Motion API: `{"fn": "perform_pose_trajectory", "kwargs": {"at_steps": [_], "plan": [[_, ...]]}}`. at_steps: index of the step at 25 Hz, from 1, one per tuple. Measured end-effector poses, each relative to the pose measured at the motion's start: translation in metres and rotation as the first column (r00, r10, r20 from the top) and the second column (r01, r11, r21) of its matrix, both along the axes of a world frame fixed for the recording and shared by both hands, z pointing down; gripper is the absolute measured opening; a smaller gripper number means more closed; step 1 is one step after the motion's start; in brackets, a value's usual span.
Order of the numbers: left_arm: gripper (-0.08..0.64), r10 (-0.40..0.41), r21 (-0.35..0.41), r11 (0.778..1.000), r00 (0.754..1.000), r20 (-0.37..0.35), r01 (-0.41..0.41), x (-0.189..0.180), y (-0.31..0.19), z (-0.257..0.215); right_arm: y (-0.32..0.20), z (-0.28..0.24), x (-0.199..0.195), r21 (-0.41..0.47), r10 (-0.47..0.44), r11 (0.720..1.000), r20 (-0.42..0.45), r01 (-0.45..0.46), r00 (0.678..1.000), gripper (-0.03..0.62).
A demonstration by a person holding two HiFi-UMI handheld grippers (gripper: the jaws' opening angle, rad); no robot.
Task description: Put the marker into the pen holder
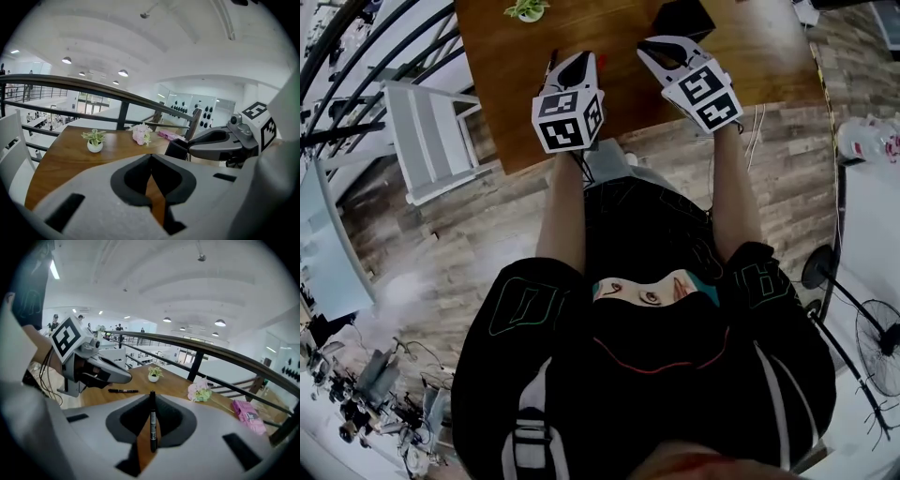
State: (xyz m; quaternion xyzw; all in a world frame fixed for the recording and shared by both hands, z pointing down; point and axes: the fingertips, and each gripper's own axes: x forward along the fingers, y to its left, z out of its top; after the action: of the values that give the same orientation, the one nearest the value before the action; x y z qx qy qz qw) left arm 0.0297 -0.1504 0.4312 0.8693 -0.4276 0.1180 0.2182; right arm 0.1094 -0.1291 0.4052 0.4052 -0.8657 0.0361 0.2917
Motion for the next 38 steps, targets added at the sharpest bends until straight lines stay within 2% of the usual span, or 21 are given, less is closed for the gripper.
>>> {"fn": "perform_pose_trajectory", "kwargs": {"at_steps": [4,9,13,18,23,25,29,38], "plan": [[0.009,0.032,0.033,0.999,0.999,-0.009,-0.031,0.025,-0.005,-0.015,-0.005,-0.018,0.030,0.041,0.098,0.994,0.094,-0.102,0.991,0.043],[0.009,0.071,0.071,0.995,0.997,-0.011,-0.070,0.050,-0.012,-0.031,-0.008,-0.036,0.056,0.051,0.182,0.979,0.211,-0.196,0.960,0.043],[0.009,0.104,0.099,0.990,0.995,-0.006,-0.103,0.068,-0.018,-0.044,-0.009,-0.055,0.076,0.046,0.228,0.966,0.323,-0.256,0.918,0.043],[0.009,0.138,0.136,0.981,0.990,0.000,-0.136,0.089,-0.025,-0.063,-0.014,-0.078,0.106,0.078,0.286,0.937,0.383,-0.339,0.878,0.043],[0.009,0.160,0.168,0.973,0.987,0.003,-0.158,0.106,-0.034,-0.080,-0.022,-0.107,0.134,0.101,0.332,0.900,0.475,-0.425,0.815,0.043],[0.009,0.162,0.171,0.972,0.987,0.003,-0.160,0.109,-0.038,-0.083,-0.026,-0.118,0.143,0.118,0.340,0.886,0.491,-0.448,0.802,0.043],[0.009,0.170,0.173,0.970,0.985,0.008,-0.169,0.115,-0.046,-0.085,-0.035,-0.124,0.149,0.136,0.351,0.874,0.490,-0.467,0.798,0.043],[0.009,0.194,0.120,0.973,0.981,0.026,-0.195,0.121,-0.065,-0.063,-0.061,-0.085,0.152,0.053,0.402,0.874,0.476,-0.482,0.782,0.043]]}}
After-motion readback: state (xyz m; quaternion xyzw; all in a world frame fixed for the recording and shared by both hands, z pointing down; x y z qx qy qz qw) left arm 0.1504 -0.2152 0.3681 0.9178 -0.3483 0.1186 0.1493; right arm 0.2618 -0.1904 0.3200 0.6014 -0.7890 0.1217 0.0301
